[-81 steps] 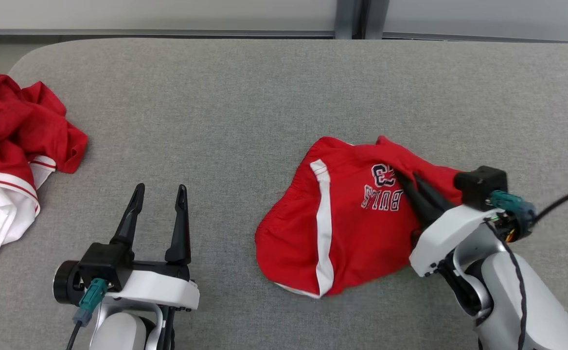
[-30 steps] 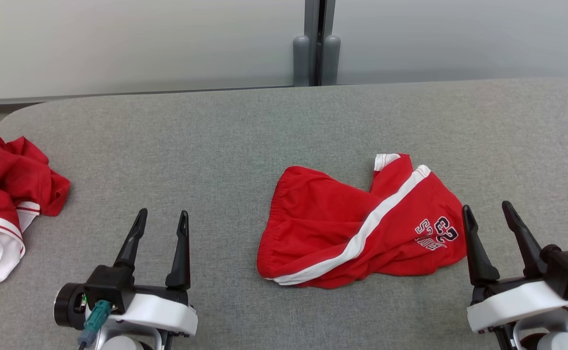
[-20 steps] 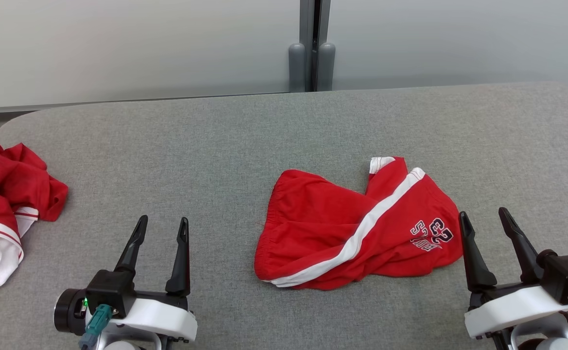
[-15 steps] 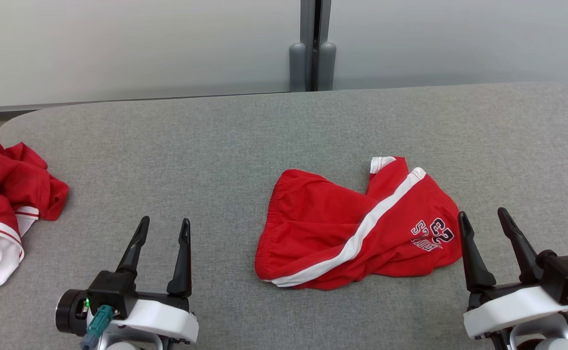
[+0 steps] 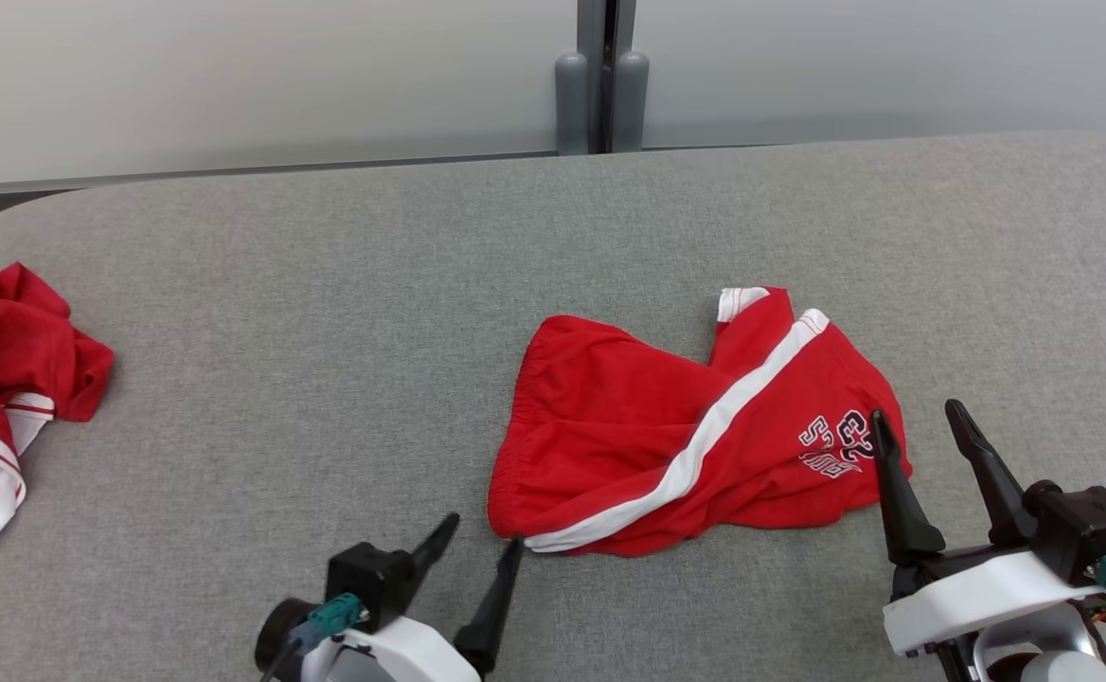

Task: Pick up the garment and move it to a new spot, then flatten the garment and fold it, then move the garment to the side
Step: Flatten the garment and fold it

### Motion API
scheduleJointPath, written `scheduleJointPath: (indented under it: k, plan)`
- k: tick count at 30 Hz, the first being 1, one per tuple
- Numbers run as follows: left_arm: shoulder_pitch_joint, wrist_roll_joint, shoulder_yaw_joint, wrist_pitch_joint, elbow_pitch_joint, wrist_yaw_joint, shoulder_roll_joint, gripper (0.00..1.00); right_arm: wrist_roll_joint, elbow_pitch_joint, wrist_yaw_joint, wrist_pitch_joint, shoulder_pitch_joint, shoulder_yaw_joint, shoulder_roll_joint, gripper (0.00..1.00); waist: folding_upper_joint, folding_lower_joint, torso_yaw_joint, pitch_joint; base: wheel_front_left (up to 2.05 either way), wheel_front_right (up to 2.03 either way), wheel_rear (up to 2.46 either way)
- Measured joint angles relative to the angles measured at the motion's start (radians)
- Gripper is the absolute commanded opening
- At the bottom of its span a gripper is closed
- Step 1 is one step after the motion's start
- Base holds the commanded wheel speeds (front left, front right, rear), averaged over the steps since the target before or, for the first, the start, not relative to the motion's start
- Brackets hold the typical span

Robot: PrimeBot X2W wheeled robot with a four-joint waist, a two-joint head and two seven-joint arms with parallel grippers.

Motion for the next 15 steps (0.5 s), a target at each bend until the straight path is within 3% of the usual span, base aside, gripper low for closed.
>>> scheduleJointPath:
  k: [9,11,13,15]
  plan:
    - [-0.032,-0.097,-0.045,0.023,0.074,-0.020,-0.006,1.00,0.008,0.013,0.000,-0.006,-0.020,0.006,0.005,1.00,0.0000,0.0000,-0.026,0.036,0.00,0.00,0.00]
    - [-0.046,-0.123,-0.050,0.015,0.091,-0.021,-0.006,0.74,0.010,0.015,0.000,-0.009,-0.021,0.006,0.007,1.00,0.0000,0.0000,-0.032,0.043,0.00,0.00,0.00]
    - [-0.061,-0.141,-0.060,0.006,0.108,-0.023,-0.001,0.05,0.010,0.018,0.000,-0.011,-0.026,0.005,0.007,1.00,0.0000,0.0000,-0.037,0.048,0.00,0.00,0.00]
    - [-0.074,-0.152,-0.072,-0.021,0.109,-0.024,0.009,0.00,0.010,0.019,0.000,-0.014,-0.029,0.003,0.008,1.00,0.0000,0.0000,-0.042,0.052,0.00,0.00,0.00]
